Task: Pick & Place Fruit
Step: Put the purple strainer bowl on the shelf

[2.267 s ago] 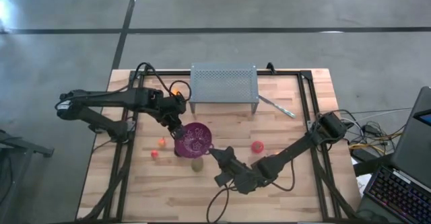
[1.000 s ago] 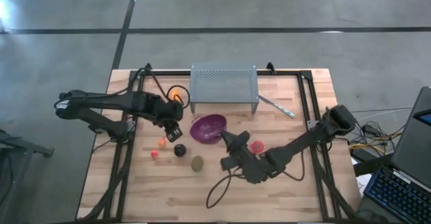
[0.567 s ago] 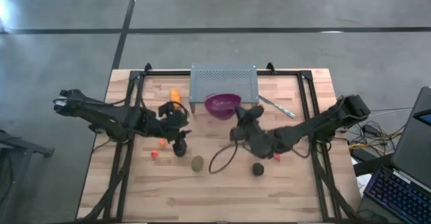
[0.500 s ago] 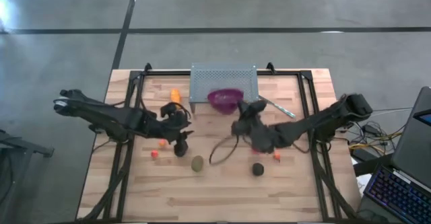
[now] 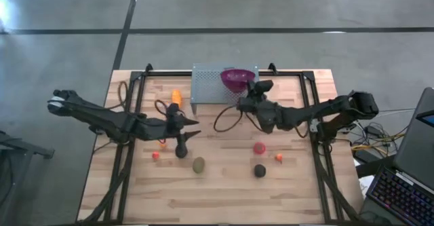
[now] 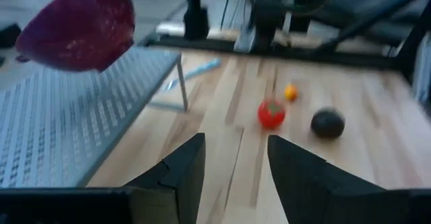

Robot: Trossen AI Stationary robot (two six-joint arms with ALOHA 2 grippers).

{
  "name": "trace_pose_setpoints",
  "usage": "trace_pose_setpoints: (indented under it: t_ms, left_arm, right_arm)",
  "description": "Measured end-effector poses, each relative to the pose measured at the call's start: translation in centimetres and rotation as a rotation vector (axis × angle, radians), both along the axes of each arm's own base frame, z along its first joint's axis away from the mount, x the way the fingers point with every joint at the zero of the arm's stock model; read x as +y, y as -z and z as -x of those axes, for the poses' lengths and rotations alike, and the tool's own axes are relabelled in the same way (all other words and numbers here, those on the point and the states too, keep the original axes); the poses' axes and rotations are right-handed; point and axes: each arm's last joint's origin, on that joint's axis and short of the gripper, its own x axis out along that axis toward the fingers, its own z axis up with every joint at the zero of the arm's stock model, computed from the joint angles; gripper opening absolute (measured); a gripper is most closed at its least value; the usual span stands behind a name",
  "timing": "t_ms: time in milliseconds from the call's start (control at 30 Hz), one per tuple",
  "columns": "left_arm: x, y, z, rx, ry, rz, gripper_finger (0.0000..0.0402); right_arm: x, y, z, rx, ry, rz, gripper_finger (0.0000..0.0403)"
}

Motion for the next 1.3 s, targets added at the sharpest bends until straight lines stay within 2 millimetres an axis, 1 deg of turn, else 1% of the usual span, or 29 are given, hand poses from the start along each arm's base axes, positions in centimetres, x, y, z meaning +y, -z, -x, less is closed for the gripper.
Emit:
trace_pose_setpoints:
  t_ms: [133, 233, 433, 600, 933, 1033, 1300]
  left_arm:
    - [0.4, 0.7, 1.4, -0.108, 0.009, 0.015, 0.0167]
    - [0.6, 1.2, 2.3, -0.165, 0.022, 0.015, 0.0167]
    - [0.8, 1.7, 3.3, -0.275, 0.063, 0.045, 0.0167]
    - [0.7, 2.0, 3.6, -0.303, 0.114, 0.058, 0.0168]
    - [0.6, 2.0, 3.4, -0.31, 0.156, 0.065, 0.0168]
    - [0.6, 2.0, 3.4, -0.31, 0.157, 0.066, 0.0168]
    - [0.6, 2.0, 3.4, -0.307, 0.159, 0.055, 0.0168]
  right_arm:
    - [-1.4, -0.2, 0.1, 0.004, 0.032, 0.01, 0.0008]
    - [-2.5, 0.0, 0.2, 0.037, 0.065, 0.017, 0.0008]
    - [-3.8, 0.5, 0.5, 0.059, 0.081, 0.018, 0.0008]
    - [-3.9, 1.2, 0.7, 0.074, 0.074, 0.017, 0.0008]
    - [-5.0, 2.2, 1.3, 0.081, 0.099, 0.012, 0.0008]
    - [-4.9, 2.4, 1.3, 0.072, 0.097, 0.007, 0.0008]
    - [-3.7, 3.4, 1.4, 0.071, 0.059, -0.006, 0.0008]
